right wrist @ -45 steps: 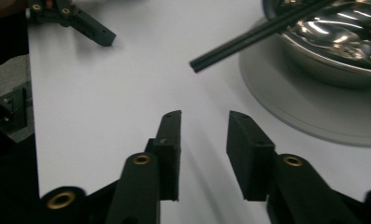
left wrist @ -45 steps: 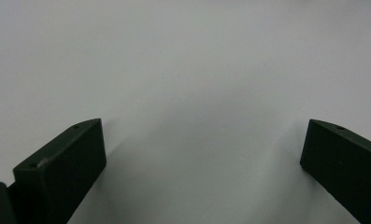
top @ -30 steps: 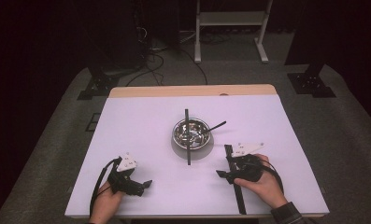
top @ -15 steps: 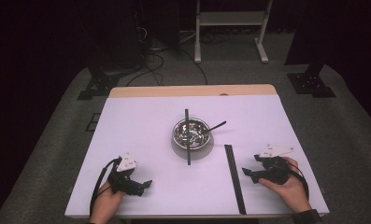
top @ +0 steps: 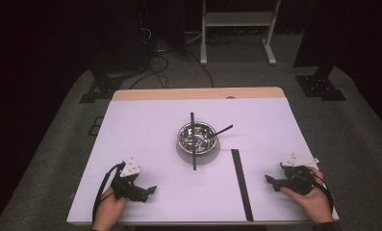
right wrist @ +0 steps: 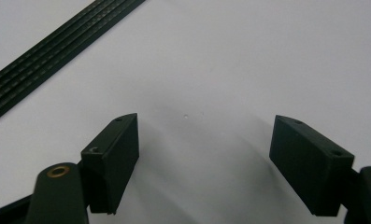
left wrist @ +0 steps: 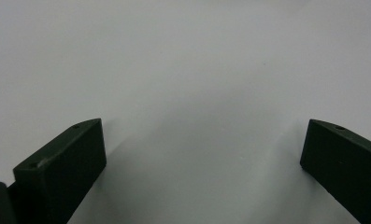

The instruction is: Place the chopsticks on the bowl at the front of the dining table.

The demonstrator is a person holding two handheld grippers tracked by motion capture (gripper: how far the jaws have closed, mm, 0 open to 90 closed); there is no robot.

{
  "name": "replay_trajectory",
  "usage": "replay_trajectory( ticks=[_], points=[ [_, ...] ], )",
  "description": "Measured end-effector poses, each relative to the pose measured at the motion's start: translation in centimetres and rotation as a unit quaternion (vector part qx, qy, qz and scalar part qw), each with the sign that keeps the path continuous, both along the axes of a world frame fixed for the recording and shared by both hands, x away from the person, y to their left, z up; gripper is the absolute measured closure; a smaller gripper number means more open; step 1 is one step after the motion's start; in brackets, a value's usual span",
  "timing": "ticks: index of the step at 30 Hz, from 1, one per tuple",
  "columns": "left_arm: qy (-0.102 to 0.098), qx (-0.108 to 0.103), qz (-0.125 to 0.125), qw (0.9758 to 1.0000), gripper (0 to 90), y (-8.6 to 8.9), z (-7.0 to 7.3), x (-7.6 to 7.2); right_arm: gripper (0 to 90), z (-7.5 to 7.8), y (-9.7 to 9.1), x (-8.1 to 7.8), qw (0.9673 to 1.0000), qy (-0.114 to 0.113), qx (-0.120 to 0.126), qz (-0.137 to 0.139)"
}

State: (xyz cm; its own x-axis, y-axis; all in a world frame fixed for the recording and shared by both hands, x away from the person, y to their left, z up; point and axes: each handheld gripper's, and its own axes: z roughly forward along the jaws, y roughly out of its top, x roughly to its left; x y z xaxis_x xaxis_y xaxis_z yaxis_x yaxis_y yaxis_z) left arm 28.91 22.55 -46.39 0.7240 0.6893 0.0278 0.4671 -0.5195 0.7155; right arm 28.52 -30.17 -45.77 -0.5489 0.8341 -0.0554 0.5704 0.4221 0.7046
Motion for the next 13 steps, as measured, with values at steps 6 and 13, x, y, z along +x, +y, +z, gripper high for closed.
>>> replay_trajectory(
  ticks=[6,13],
  points=[
    [0.0,-0.001,0.0,1.0,0.0,0.0,-0.01,0.0,19.5,-0.64,-0.78,0.09,0.9993,0.001,0.038,-0.003],
    [0.0,0.0,0.0,1.0,0.0,0.0,0.0,0.0,19.5,-0.66,-0.72,0.06,0.9994,0.0,0.035,-0.003]
  ],
)
